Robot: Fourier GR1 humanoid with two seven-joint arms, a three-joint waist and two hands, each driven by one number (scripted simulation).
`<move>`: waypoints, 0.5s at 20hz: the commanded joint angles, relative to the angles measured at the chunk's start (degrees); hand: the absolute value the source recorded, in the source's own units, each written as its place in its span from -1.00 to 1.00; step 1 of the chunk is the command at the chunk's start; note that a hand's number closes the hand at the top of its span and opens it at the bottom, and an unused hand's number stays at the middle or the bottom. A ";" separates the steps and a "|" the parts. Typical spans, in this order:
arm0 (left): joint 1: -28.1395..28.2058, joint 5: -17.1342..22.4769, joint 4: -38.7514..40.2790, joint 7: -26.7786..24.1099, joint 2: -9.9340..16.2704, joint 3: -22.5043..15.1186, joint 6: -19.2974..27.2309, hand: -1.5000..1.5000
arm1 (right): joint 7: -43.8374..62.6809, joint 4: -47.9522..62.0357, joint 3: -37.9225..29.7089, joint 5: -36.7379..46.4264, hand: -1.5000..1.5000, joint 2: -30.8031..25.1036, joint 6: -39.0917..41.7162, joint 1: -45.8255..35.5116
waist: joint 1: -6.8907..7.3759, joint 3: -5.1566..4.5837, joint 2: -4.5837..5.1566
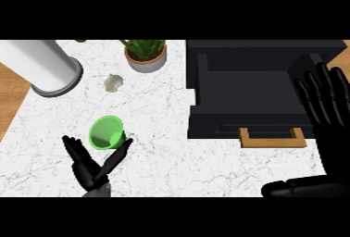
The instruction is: Pick up the cup, place it into the drawer and close the drawer
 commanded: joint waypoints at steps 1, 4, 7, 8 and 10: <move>-2.53 -0.12 6.40 -2.99 -0.11 3.87 -5.83 -1.00 | -0.31 4.40 -1.03 0.26 -1.00 -0.16 -0.91 -5.23 | 0.12 -0.01 0.03; -2.81 0.21 3.97 -2.15 -0.11 1.53 -3.11 -1.00 | 0.06 3.46 -0.36 0.79 -1.00 -0.52 -0.07 -3.79 | 0.10 0.01 -0.02; -7.43 0.58 11.36 -3.14 0.61 5.33 -7.50 -1.00 | 2.65 -1.66 -0.68 -0.51 -1.00 -0.59 -0.17 -0.35 | -0.08 -0.01 -0.01; -6.33 1.69 14.35 -8.20 -0.09 5.91 -11.73 -1.00 | 2.33 0.36 -1.13 -1.71 -1.00 -0.40 -0.36 -3.26 | -0.06 -0.02 0.03; -7.85 5.35 16.36 -10.33 -0.10 3.92 -11.04 -1.00 | -2.45 0.64 0.63 -0.01 -1.00 0.44 1.76 2.24 | -0.20 -0.02 0.03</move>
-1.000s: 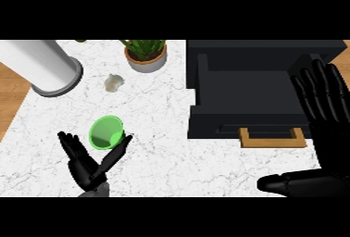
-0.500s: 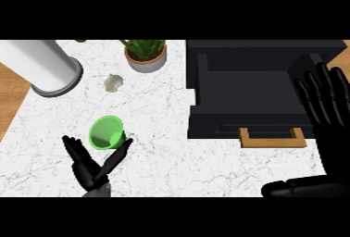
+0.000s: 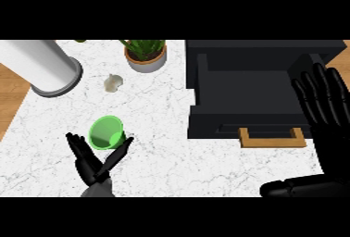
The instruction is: Pick up the cup, place it into the drawer and close the drawer
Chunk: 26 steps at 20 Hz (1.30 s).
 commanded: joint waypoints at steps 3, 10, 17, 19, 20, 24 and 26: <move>-2.27 0.23 5.10 -4.22 -0.22 3.40 -6.34 -1.00 | -0.54 3.14 -2.54 -2.23 -1.00 -1.21 0.97 -3.68 | 0.06 0.00 0.05; -6.94 1.20 9.78 -3.31 0.46 5.69 -12.71 -1.00 | -0.19 3.09 -1.25 -0.50 -1.00 -0.53 0.24 -3.34 | -0.08 -0.01 0.10; -10.05 1.75 16.98 -6.48 -0.14 6.78 -21.99 -1.00 | 1.76 -2.85 1.41 0.75 -1.00 0.49 -0.32 0.92 | -0.48 -0.04 0.10; -9.09 1.46 16.11 -7.57 1.69 6.05 -25.93 1.00 | -1.76 2.53 -2.12 -1.43 -1.00 -0.41 0.83 -1.86 | -0.32 -0.03 0.20; -11.61 3.77 19.33 -11.08 -0.20 4.68 -24.10 1.00 | 0.93 2.09 -0.12 0.20 -1.00 -0.13 -0.33 -3.99 | -0.54 -0.07 0.23; -12.69 0.31 21.08 -12.25 1.19 7.46 -25.79 1.00 | -0.22 0.80 -0.70 -0.57 -1.00 -0.62 1.09 -0.73 | -0.48 -0.04 0.19; -12.83 -0.60 16.88 -11.37 1.49 7.07 -19.92 1.00 | 1.37 -1.16 1.35 1.44 -1.00 0.76 -0.71 0.26 | -0.19 0.00 0.01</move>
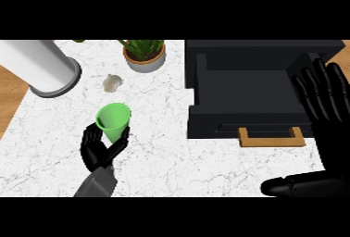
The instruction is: Pick up the cup, place it into the drawer and close the drawer
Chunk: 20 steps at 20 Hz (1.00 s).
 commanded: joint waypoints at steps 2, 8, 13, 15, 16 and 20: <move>0.54 -4.04 -0.98 -5.16 0.26 -1.95 -0.93 1.00 | -3.68 1.25 -2.34 -1.19 -1.00 -1.58 2.75 2.73 | 0.22 0.07 -0.11; 2.71 -11.03 -2.45 4.97 10.28 -11.83 -22.16 1.00 | 1.36 -0.48 -0.41 0.15 -1.00 -0.78 -0.30 -1.98 | 0.65 0.00 -0.20; 4.12 -12.57 -5.25 0.22 10.61 -10.90 -22.73 1.00 | 0.34 -2.23 0.31 0.80 -1.00 0.24 -0.25 2.73 | 0.42 0.05 -0.23; 2.77 -11.32 -6.80 2.51 11.61 -10.09 -25.91 1.00 | 2.22 -0.89 -1.56 -1.01 -1.00 -0.76 -0.68 -1.40 | 0.59 0.03 -0.19; 4.52 -12.64 -9.16 2.55 10.84 -11.95 -26.00 1.00 | -0.79 2.70 -0.49 0.52 -1.00 0.22 -0.29 -0.93 | 0.93 0.06 -0.19; 4.65 -13.30 -22.92 11.65 13.87 -14.86 -23.40 1.00 | -2.08 -0.18 0.73 1.94 -1.00 1.21 -0.58 2.41 | 1.59 0.20 -0.66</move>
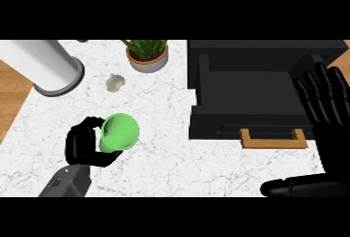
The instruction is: Pick up the cup, place it into the drawer and close the drawer
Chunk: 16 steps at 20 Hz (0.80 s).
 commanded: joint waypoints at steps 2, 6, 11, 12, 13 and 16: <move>0.20 -1.84 -10.87 4.43 1.76 -2.35 -0.85 1.00 | 1.46 -2.23 -1.52 -1.93 -1.00 -1.15 0.66 0.35 | -0.16 0.01 0.00; -1.32 0.40 -25.32 17.29 2.25 -3.44 4.10 1.00 | 2.35 -1.44 -4.18 -4.27 -1.00 -2.54 1.50 0.89 | 0.16 0.08 -0.22; -2.69 -0.01 -34.46 25.39 0.49 -3.85 7.74 1.00 | -0.29 3.27 -2.59 -1.57 -1.00 -1.42 1.01 -1.80 | -0.02 0.00 0.10; -6.35 -1.09 -34.03 27.61 -2.58 -5.09 12.10 1.00 | -1.50 3.12 -1.55 -0.23 -1.00 -1.00 1.11 -1.14 | -0.22 0.01 0.11; -3.74 -0.04 -40.32 30.58 0.64 -3.79 11.54 1.00 | -1.92 1.69 -3.83 -3.71 -1.00 -2.33 3.40 1.34 | -0.11 0.02 0.02; -12.75 -2.57 -34.65 32.05 -2.36 -2.25 14.73 1.00 | -3.03 4.21 -3.48 -1.87 -1.00 -1.35 1.83 -0.95 | -0.60 -0.01 0.24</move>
